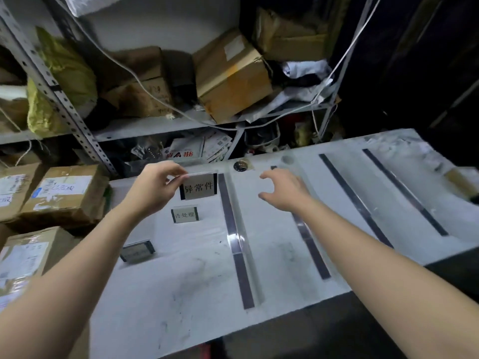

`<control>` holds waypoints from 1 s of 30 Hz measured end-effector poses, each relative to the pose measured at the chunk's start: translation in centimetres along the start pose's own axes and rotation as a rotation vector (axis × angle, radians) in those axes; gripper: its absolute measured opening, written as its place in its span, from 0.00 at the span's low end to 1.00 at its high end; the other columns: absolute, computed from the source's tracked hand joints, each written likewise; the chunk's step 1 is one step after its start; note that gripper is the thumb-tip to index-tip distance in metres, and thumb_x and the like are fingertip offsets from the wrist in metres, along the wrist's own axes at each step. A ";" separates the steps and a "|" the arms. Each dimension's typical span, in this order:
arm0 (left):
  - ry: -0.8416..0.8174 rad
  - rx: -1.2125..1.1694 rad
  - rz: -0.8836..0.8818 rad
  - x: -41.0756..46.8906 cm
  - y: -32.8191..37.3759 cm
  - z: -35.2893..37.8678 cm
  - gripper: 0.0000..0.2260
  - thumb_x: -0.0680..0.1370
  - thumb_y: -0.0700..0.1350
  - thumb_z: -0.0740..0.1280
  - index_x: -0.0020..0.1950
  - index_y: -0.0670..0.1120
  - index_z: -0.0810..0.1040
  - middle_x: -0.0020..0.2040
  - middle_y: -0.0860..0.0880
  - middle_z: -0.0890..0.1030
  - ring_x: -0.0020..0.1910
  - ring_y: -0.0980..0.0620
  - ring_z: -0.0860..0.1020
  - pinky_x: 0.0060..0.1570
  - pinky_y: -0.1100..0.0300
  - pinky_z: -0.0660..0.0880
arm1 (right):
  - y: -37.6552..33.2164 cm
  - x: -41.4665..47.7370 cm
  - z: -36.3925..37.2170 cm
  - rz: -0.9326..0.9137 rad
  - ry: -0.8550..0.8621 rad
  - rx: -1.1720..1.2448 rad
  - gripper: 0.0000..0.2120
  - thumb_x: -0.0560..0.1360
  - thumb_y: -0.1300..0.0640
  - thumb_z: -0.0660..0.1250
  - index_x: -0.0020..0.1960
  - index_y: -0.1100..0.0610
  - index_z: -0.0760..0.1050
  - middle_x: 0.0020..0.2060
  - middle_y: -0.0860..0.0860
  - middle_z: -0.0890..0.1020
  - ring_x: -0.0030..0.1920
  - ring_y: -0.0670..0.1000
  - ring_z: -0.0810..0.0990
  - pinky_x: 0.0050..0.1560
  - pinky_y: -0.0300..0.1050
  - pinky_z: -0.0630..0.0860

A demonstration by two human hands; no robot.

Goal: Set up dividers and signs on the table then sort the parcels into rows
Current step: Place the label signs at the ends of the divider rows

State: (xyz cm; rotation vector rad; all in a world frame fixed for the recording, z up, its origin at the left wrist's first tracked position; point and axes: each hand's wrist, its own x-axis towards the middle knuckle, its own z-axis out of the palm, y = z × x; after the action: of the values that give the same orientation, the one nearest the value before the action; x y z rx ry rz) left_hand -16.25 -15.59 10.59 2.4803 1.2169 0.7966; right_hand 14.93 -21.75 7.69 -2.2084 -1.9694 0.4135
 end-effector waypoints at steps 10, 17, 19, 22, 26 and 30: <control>0.063 -0.040 0.131 5.9 18.4 8.6 0.04 0.79 0.41 0.73 0.50 0.40 0.86 0.45 0.45 0.86 0.40 0.47 0.83 0.43 0.46 0.83 | 16.1 -10.0 -6.9 0.072 0.059 0.069 0.27 0.76 0.44 0.70 0.74 0.48 0.71 0.71 0.47 0.74 0.71 0.54 0.72 0.69 0.53 0.71; 0.047 -0.139 0.212 13.1 26.9 16.5 0.04 0.79 0.40 0.73 0.50 0.40 0.85 0.45 0.46 0.86 0.41 0.49 0.83 0.46 0.47 0.83 | 26.4 -12.5 -9.9 0.201 0.105 0.152 0.27 0.76 0.46 0.72 0.73 0.50 0.72 0.70 0.48 0.76 0.70 0.54 0.74 0.69 0.56 0.71; 0.043 -0.178 0.214 15.5 28.7 18.9 0.04 0.79 0.40 0.73 0.50 0.40 0.85 0.46 0.46 0.86 0.43 0.49 0.83 0.47 0.48 0.83 | 29.3 -12.4 -10.6 0.232 0.119 0.169 0.27 0.75 0.45 0.72 0.72 0.49 0.73 0.70 0.47 0.76 0.71 0.53 0.74 0.70 0.56 0.72; 0.045 -0.209 0.212 19.5 31.1 22.9 0.05 0.79 0.41 0.72 0.50 0.40 0.86 0.47 0.45 0.86 0.44 0.48 0.84 0.46 0.47 0.83 | 33.4 -11.6 -11.6 0.263 0.118 0.187 0.26 0.75 0.46 0.72 0.72 0.48 0.73 0.70 0.46 0.75 0.70 0.51 0.73 0.69 0.54 0.72; 0.021 -0.212 0.231 25.5 33.3 29.2 0.07 0.79 0.45 0.72 0.50 0.43 0.86 0.46 0.47 0.85 0.44 0.50 0.82 0.44 0.49 0.81 | 38.9 -9.8 -12.4 0.321 0.121 0.232 0.26 0.75 0.45 0.72 0.71 0.46 0.73 0.70 0.44 0.75 0.69 0.50 0.73 0.66 0.53 0.74; -0.026 -0.199 0.217 31.0 35.2 36.0 0.07 0.79 0.45 0.73 0.49 0.43 0.87 0.43 0.47 0.85 0.40 0.49 0.81 0.42 0.52 0.80 | 43.6 -7.4 -12.8 0.345 0.113 0.257 0.25 0.75 0.46 0.73 0.70 0.49 0.75 0.64 0.45 0.79 0.64 0.48 0.75 0.60 0.43 0.72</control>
State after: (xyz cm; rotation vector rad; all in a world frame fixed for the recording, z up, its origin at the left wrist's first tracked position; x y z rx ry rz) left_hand 42.74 -12.53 8.51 2.4751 0.8244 0.8886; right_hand 59.43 -33.63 7.81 -2.3407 -1.3913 0.5371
